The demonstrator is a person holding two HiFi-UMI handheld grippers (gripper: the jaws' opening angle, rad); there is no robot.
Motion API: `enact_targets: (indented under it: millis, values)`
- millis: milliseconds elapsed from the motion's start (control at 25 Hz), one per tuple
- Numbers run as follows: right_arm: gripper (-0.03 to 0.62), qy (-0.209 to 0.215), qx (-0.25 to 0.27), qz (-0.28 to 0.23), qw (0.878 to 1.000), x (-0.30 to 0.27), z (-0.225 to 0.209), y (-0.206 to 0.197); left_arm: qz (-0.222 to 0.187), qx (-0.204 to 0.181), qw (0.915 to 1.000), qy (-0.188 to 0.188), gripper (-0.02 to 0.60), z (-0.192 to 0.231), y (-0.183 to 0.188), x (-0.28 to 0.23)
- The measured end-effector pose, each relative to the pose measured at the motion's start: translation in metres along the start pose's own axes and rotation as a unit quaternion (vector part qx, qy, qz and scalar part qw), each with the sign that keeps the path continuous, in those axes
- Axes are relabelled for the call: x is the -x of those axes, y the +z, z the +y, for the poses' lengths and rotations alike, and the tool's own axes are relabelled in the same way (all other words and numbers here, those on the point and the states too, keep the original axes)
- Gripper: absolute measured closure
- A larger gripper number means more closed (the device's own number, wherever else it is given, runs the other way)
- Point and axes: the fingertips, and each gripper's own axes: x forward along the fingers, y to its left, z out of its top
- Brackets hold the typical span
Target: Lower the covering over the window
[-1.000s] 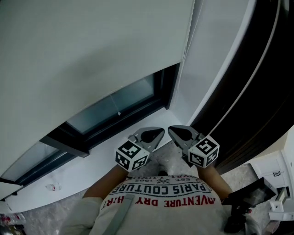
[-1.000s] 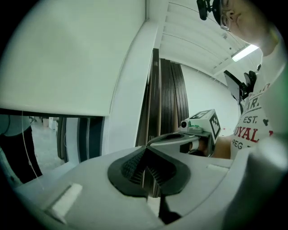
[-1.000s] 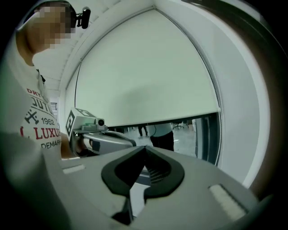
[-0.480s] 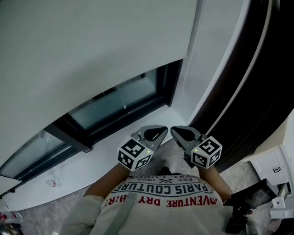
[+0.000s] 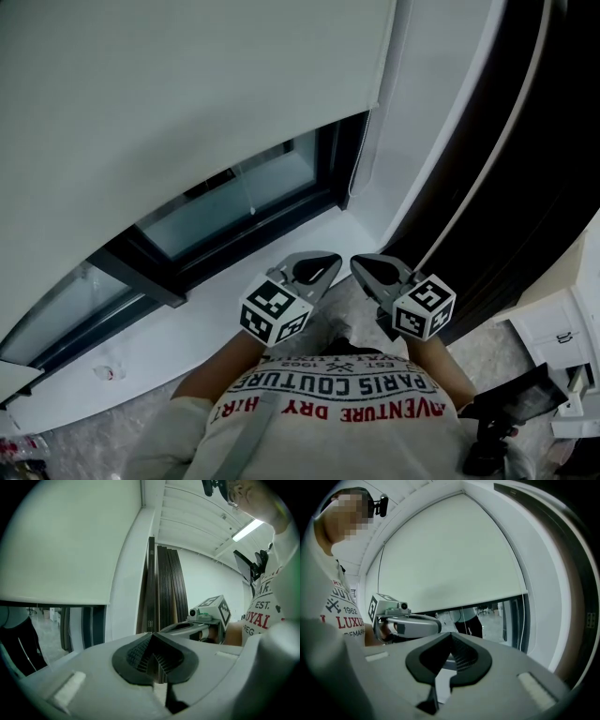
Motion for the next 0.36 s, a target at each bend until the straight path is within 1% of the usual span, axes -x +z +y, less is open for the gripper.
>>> enact_targets:
  millis: [160, 360]
  values:
    - [0.592, -0.001, -0.002, 0.000, 1.000, 0.0003, -0.0027, 0.0012, 0.001, 0.000, 1.0000, 0.000, 0.578, -0.0004, 0.0004, -0.0005]
    - [0.592, 0.009, -0.010, -0.002, 1.000, -0.0034, 0.0005, 0.0038, -0.003, 0.002, 1.0000, 0.003, 0.578, 0.0004, 0.0033, 0.0018]
